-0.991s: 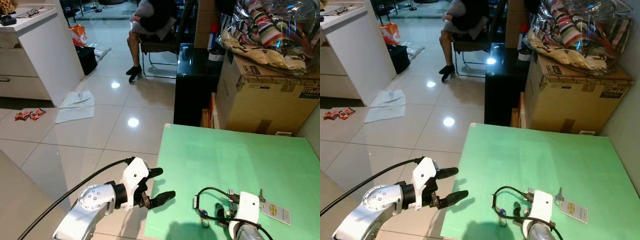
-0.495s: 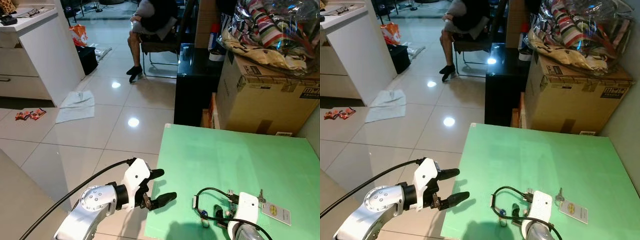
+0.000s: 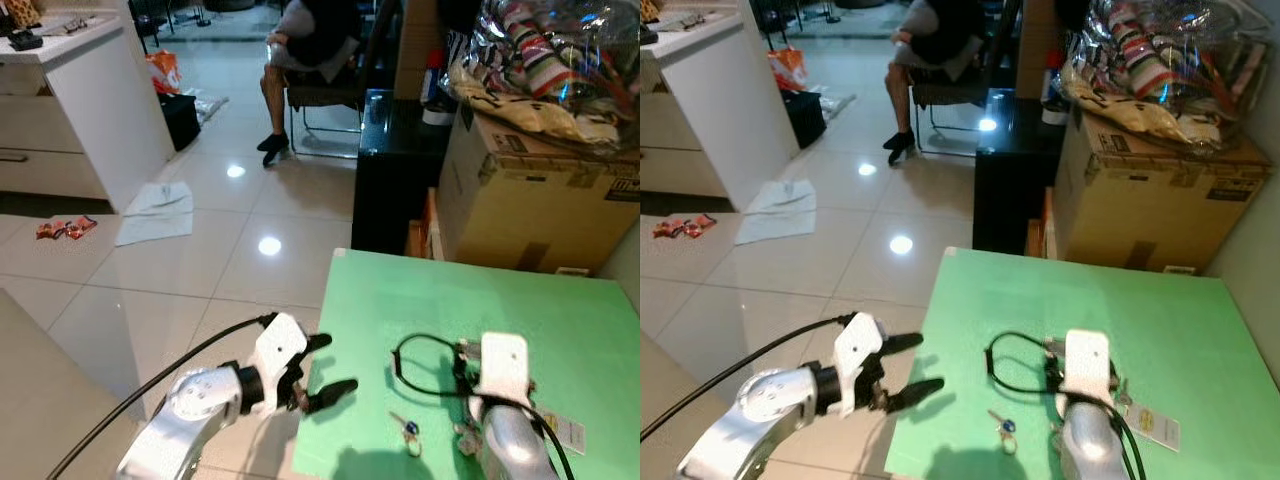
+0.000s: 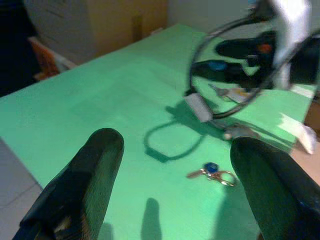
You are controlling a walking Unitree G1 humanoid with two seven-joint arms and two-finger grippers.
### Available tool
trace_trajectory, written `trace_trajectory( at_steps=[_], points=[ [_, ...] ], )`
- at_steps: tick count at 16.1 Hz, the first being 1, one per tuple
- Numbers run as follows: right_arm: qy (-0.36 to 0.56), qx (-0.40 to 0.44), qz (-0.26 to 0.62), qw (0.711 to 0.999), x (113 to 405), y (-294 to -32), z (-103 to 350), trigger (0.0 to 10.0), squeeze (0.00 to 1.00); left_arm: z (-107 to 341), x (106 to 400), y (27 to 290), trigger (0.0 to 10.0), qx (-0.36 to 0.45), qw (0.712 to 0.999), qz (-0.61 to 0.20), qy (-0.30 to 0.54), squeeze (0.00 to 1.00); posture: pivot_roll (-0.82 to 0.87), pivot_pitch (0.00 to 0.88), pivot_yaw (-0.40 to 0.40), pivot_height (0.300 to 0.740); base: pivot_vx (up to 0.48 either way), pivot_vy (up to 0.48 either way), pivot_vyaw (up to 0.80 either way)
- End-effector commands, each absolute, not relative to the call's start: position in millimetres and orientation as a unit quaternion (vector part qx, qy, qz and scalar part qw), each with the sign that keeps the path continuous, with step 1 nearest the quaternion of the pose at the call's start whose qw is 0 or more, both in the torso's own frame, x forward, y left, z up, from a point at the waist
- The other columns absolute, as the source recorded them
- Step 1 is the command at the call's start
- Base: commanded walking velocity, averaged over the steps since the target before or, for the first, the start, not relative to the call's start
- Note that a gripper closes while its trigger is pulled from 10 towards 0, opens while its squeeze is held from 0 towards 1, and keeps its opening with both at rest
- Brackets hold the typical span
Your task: Hang keys on a hook
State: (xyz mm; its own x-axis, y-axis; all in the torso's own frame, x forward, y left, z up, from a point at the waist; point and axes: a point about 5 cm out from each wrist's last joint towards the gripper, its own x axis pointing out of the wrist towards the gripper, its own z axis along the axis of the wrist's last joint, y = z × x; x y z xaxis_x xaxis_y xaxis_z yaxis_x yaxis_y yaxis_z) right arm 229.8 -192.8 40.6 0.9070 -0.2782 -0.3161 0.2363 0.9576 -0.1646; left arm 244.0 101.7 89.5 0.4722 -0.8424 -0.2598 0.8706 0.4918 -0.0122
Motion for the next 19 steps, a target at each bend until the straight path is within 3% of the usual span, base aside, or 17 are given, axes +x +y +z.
trace_trajectory(
  at_steps=[1,2,3,5,6,7,8,11,12,13,14,15,16,18,19],
  points=[
    [0.116,-0.074,-0.137,0.981,236,-195,57,0.0,0.00,93,251,103,10.0,0.067,0.868,-0.480,0.106,0.00,-0.16,0.007,0.046,0.740,0.000,0.000,0.00],
    [0.013,-0.142,-0.139,0.980,245,-194,88,9.4,0.00,100,267,105,10.0,0.044,0.903,-0.421,0.074,0.00,-0.16,0.000,0.049,0.740,0.000,0.000,0.00],
    [-0.030,-0.167,-0.137,0.976,249,-192,101,10.0,0.00,105,272,107,0.0,0.009,0.911,-0.408,0.055,0.00,-0.17,0.000,0.050,0.740,0.000,0.000,0.00],
    [-0.048,-0.170,-0.143,0.974,252,-193,109,10.0,0.00,108,276,105,0.0,-0.007,0.922,-0.383,0.051,0.00,-0.17,0.000,0.050,0.740,0.000,0.000,0.00],
    [-0.058,-0.165,-0.141,0.975,254,-192,111,10.0,1.00,109,283,106,0.0,-0.017,0.938,-0.344,0.046,0.00,-0.17,0.000,0.051,0.740,0.000,0.000,0.00],
    [-0.063,-0.158,-0.136,0.976,254,-191,113,10.0,1.00,110,290,110,4.7,-0.019,0.955,-0.291,0.047,0.00,-0.17,0.000,0.050,0.740,0.000,0.000,0.00],
    [-0.072,-0.158,-0.136,0.975,254,-190,113,10.0,1.00,111,299,117,10.0,-0.027,0.969,-0.243,0.040,1.00,-0.17,0.000,0.050,0.740,0.000,0.000,0.00],
    [-0.079,-0.161,-0.133,0.975,255,-188,113,10.0,1.00,112,303,119,10.0,-0.004,0.972,-0.234,0.030,1.00,-0.17,0.000,0.052,0.740,0.000,0.000,0.00],
    [-0.065,-0.155,-0.134,0.977,256,-188,110,10.0,0.87,112,303,116,10.0,0.003,0.970,-0.241,0.029,0.00,-0.17,0.000,0.051,0.740,0.000,0.000,0.00],
    [-0.049,-0.143,-0.127,0.980,257,-187,105,10.0,0.00,111,302,114,10.0,0.004,0.969,-0.245,0.030,0.00,-0.17,0.000,0.051,0.740,0.000,0.000,0.00],
    [-0.044,-0.134,-0.125,0.982,256,-187,103,7.3,0.00,110,301,113,10.0,0.009,0.968,-0.248,0.029,0.00,-0.17,0.000,0.050,0.740,0.000,0.000,0.00],
    [-0.034,-0.109,-0.131,0.985,254,-187,100,0.0,0.00,108,299,112,10.0,0.022,0.966,-0.255,0.029,0.00,-0.17,0.000,0.049,0.740,0.000,0.000,0.00],
    [-0.031,-0.102,-0.133,0.985,254,-188,99,0.0,0.00,108,298,112,10.0,0.026,0.966,-0.257,0.029,0.00,-0.17,0.000,0.049,0.740,0.000,0.000,0.00],
    [0.075,0.010,-0.133,0.988,244,-184,67,0.0,0.00,100,290,108,10.0,0.057,0.950,-0.303,0.046,0.00,-0.17,0.000,0.047,0.740,0.000,0.000,0.00],
    [0.101,0.029,-0.132,0.986,241,-182,59,0.0,0.00,99,288,106,10.0,0.063,0.945,-0.316,0.046,0.00,-0.17,0.003,0.047,0.740,0.000,0.000,0.00]
  ],
)
